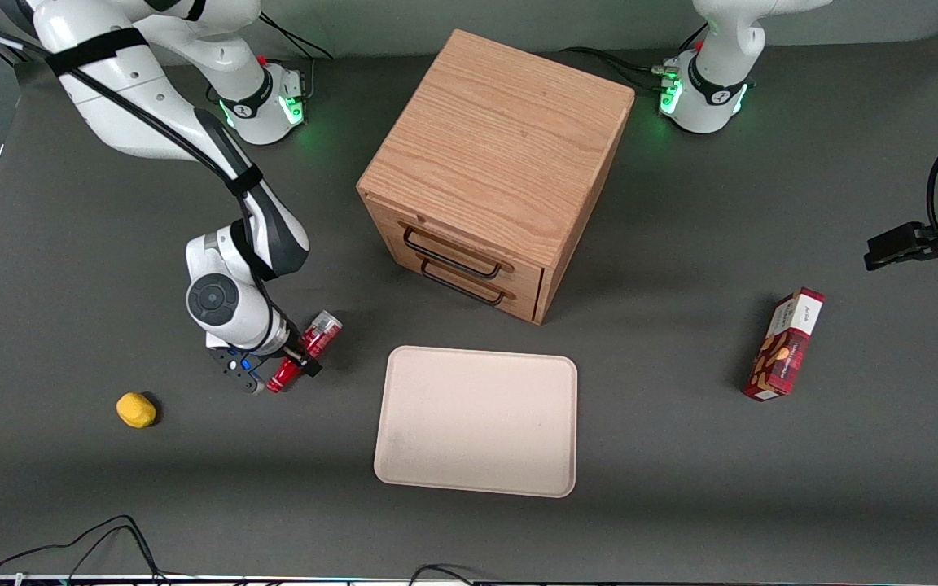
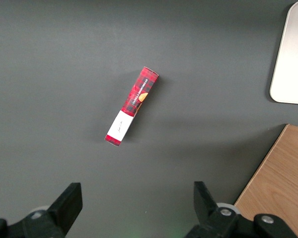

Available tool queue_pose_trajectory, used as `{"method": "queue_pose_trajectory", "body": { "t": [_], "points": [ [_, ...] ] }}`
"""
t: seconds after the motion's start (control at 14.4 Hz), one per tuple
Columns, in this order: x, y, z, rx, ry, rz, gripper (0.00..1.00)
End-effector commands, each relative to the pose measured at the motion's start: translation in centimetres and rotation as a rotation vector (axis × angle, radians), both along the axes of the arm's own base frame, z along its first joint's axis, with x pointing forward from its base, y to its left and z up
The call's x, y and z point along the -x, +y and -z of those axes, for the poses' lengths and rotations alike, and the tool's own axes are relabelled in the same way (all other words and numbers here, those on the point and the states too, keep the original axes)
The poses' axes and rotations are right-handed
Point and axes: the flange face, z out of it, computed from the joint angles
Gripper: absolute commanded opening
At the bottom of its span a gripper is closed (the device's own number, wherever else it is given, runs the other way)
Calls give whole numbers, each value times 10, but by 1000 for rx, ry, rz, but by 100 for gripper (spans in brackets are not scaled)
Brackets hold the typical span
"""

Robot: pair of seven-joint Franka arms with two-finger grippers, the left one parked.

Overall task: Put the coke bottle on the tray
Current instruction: 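Close the right gripper around the bottle's body, then lift the bottle off the table with the right gripper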

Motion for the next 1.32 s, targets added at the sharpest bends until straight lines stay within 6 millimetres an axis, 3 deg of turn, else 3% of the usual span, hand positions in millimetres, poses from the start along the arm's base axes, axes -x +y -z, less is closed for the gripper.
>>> {"method": "queue_pose_trajectory", "body": {
  "t": [0.0,0.7,0.77,0.84,0.91,1.25],
  "points": [
    [-2,4,14,21,-7,-4,100],
    [-1,9,16,20,-6,-10,100],
    [-1,8,16,20,-7,-9,89],
    [-1,8,16,21,-8,8,26],
    [-1,8,16,22,-8,13,0],
    [-1,9,15,24,-11,19,0]
  ]
}}
